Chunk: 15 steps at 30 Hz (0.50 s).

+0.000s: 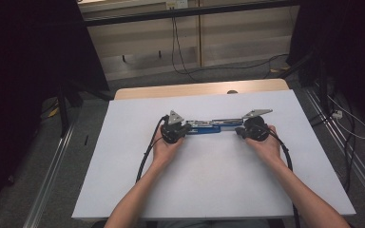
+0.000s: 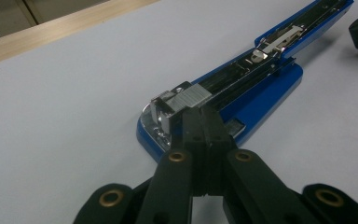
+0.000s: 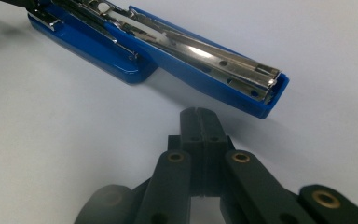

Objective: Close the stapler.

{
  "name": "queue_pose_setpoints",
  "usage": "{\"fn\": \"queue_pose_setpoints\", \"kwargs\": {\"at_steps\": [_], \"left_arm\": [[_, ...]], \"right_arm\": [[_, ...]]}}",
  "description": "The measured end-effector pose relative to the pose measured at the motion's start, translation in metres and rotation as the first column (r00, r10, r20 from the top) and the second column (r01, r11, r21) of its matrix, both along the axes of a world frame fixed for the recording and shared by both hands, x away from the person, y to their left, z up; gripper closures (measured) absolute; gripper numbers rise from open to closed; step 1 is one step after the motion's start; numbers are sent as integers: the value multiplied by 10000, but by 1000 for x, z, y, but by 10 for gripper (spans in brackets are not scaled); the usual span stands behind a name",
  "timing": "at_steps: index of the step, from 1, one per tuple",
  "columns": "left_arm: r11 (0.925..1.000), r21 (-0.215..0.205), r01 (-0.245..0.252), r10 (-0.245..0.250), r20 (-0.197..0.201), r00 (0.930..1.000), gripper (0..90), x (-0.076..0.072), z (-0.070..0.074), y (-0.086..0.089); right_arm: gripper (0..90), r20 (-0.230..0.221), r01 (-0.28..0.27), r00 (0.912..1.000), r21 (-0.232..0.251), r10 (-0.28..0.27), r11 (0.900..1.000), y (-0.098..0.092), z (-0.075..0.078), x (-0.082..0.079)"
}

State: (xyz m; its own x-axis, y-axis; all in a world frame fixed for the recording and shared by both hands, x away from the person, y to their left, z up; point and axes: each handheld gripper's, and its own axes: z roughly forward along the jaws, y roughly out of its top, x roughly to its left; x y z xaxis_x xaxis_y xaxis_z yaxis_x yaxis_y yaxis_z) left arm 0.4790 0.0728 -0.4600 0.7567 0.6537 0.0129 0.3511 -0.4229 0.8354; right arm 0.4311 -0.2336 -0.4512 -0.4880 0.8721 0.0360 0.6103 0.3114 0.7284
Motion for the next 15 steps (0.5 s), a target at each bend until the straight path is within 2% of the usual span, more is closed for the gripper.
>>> {"fn": "queue_pose_setpoints", "kwargs": {"at_steps": [7, 10, 15], "left_arm": [[10000, -45, -9, 8, -46, 10000, 900, 0, 0, -1], [10000, 71, 17, -17, 22, 10000, 900, -1, 0, -1], [10000, 71, 25, -26, 23, 10000, 900, -1, 0, -1]], "right_arm": [[900, -18, 35, 10000, -127, -35, 9999, 2, -1, 3], [900, -7, 50, 10000, -149, -50, 9999, 2, -2, 3], [900, -212, 116, 9997, -203, -120, 9997, 3, -4, 6]]}}
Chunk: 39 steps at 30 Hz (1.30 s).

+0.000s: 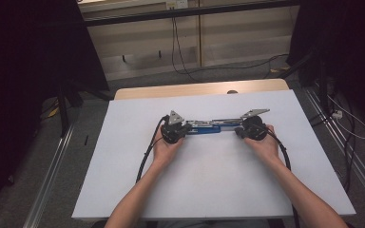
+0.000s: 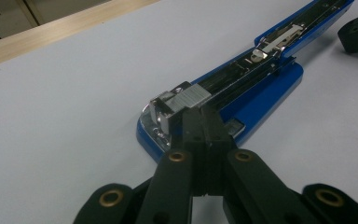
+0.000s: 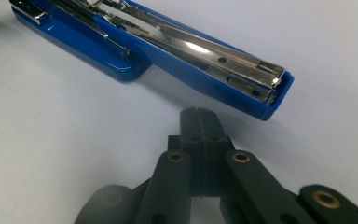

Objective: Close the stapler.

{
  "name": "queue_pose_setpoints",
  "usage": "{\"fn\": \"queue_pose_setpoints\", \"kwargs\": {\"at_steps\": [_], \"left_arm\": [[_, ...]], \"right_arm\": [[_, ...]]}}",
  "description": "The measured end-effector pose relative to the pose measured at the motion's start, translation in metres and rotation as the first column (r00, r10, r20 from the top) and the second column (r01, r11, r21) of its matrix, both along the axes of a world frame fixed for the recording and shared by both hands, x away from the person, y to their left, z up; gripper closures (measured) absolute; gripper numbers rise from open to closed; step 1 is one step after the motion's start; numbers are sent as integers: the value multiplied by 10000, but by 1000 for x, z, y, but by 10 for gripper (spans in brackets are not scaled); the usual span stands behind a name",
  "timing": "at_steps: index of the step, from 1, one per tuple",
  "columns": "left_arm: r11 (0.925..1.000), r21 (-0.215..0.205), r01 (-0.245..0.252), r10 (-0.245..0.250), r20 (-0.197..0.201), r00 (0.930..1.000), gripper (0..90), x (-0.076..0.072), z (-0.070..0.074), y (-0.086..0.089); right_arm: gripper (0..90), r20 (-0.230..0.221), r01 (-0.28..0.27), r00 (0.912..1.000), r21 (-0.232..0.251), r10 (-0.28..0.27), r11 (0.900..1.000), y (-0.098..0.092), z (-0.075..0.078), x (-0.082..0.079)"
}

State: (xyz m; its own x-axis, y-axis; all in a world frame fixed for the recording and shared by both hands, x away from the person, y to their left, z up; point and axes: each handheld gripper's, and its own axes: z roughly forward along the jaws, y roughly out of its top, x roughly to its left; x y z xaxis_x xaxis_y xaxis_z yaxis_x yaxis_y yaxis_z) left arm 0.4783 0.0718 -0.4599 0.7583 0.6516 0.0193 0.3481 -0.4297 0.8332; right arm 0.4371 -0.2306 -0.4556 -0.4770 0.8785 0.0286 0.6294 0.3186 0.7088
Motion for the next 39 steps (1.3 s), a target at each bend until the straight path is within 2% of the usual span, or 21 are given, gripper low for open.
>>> {"fn": "queue_pose_setpoints", "kwargs": {"at_steps": [20, 39], "left_arm": [[10000, -70, -65, 65, -70, 10000, 900, 0, 0, 0], [10000, -68, -67, 67, -51, 10000, 900, 0, 0, 0]], "right_arm": [[900, 61, 447, 9990, -40, -447, 9990, -8, -2, 5], [900, 85, 578, 9983, 89, -579, 9983, -9, -3, 6]]}}
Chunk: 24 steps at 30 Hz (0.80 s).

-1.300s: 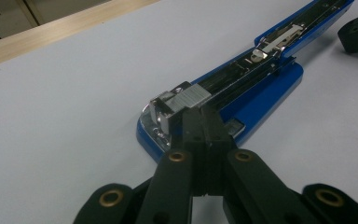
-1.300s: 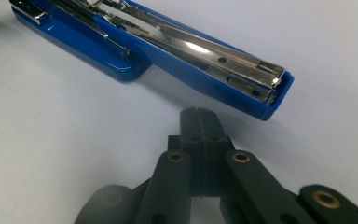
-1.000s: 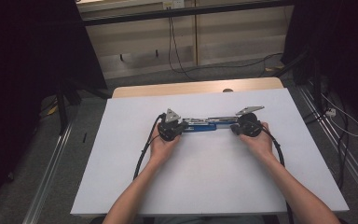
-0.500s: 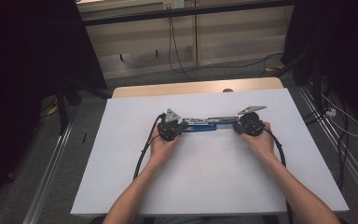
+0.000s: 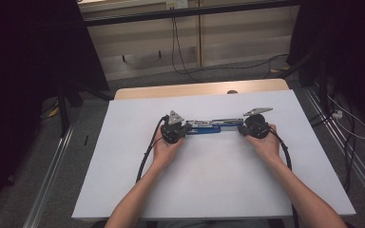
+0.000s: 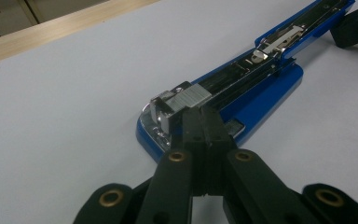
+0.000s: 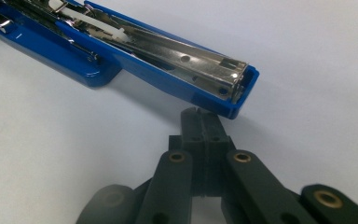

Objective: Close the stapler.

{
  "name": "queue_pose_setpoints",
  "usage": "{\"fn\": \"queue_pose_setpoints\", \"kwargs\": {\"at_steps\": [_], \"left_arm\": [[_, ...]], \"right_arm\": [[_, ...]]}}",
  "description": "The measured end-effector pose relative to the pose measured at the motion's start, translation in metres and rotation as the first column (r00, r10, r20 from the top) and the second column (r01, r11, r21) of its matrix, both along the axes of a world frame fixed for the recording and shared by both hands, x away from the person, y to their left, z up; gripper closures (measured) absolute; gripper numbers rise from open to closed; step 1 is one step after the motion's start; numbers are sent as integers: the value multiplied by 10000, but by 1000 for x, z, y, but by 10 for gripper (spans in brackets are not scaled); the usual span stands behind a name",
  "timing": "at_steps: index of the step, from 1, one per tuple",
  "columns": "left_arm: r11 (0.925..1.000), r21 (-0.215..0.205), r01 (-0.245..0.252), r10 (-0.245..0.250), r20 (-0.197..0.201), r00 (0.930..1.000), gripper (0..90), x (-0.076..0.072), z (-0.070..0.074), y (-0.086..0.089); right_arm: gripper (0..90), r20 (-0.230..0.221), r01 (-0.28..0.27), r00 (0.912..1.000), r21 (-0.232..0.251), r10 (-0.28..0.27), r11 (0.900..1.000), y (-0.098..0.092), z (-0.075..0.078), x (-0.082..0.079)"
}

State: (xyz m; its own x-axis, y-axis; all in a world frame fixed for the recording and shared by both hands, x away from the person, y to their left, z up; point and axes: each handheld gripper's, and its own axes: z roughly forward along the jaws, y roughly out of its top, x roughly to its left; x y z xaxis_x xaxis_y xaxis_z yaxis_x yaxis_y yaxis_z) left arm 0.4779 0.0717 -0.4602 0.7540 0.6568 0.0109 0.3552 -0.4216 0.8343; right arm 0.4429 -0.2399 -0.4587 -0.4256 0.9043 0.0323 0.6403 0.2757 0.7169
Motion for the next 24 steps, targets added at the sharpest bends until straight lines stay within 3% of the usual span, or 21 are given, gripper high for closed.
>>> {"fn": "queue_pose_setpoints", "kwargs": {"at_steps": [10, 24], "left_arm": [[10000, 60, 2, -3, 100, 9999, 900, 0, 0, 0], [10000, 33, 28, -28, 81, 10000, 900, 0, 0, -1]], "right_arm": [[900, 129, 11, 9999, 40, -12, 10000, 0, -1, 2], [900, 932, -179, 9955, 129, 166, 9998, 6, 7, 1]]}}
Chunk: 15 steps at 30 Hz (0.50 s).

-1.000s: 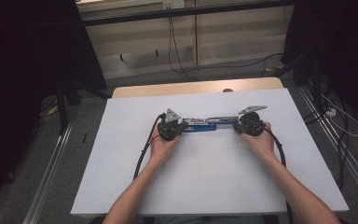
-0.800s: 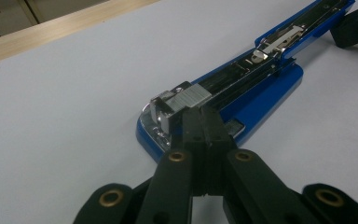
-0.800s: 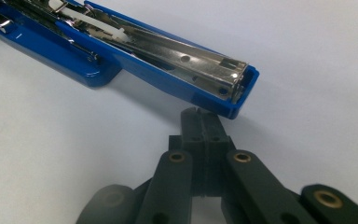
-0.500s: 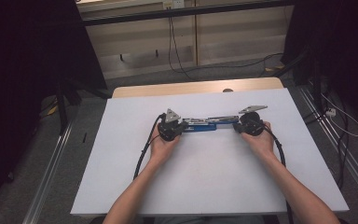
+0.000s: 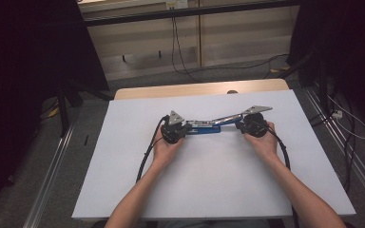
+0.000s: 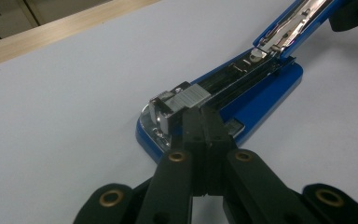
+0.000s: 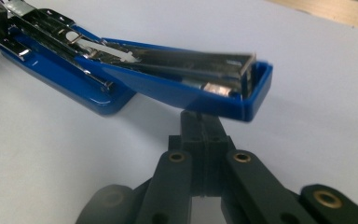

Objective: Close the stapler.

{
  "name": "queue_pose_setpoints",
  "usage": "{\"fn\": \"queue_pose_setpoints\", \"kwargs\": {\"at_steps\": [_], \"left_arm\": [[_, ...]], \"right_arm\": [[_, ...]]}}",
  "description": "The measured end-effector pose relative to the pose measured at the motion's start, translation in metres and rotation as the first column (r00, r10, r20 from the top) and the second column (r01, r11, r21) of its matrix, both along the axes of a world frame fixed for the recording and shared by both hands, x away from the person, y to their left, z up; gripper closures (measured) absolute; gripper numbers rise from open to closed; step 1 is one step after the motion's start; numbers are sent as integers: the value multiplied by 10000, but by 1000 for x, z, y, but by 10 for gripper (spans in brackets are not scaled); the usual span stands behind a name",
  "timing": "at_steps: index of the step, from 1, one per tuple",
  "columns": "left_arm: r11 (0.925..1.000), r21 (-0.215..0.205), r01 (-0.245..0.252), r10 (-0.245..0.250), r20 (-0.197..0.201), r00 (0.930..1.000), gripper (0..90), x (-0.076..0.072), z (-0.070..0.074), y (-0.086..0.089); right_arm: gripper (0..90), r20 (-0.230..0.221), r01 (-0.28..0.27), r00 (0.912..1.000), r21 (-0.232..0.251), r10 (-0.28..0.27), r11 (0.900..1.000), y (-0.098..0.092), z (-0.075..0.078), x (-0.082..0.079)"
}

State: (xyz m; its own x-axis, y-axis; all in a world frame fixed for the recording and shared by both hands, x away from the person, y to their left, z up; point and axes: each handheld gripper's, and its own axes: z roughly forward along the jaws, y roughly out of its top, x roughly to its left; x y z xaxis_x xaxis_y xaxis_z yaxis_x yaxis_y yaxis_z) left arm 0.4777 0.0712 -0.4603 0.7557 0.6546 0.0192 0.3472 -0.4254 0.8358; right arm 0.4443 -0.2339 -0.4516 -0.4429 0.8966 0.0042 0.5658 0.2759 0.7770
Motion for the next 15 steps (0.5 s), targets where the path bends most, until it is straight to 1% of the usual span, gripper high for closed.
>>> {"fn": "queue_pose_setpoints", "kwargs": {"at_steps": [3, 5, 6, 7, 13, 15], "left_arm": [[10000, 44, 55, -55, 13, 10000, 900, 0, 0, 0], [10000, 41, 55, -56, 21, 10000, 900, 0, 0, 0], [9999, 7, 133, -133, 13, 9999, 900, 0, 0, 0], [9999, 84, 113, -114, 85, 9999, 900, 0, 0, 0], [10000, 13, 81, -81, 25, 10000, 900, 0, 0, 0], [10000, 72, 40, -40, 48, 10000, 900, 0, 0, 0]], "right_arm": [[900, 166, -24, 9999, 121, 22, 9999, 1, 3, -1], [900, 243, -43, 9997, 120, 40, 9999, 1, 4, -1], [900, 242, -44, 9997, 137, 40, 9999, 1, 4, -1], [900, 250, -60, 9997, 131, 57, 9999, 1, 4, -1], [900, 234, -109, 9997, 196, 105, 9997, 1, 3, -2], [900, 276, -173, 9995, 190, 168, 9997, 1, 4, -2]]}}
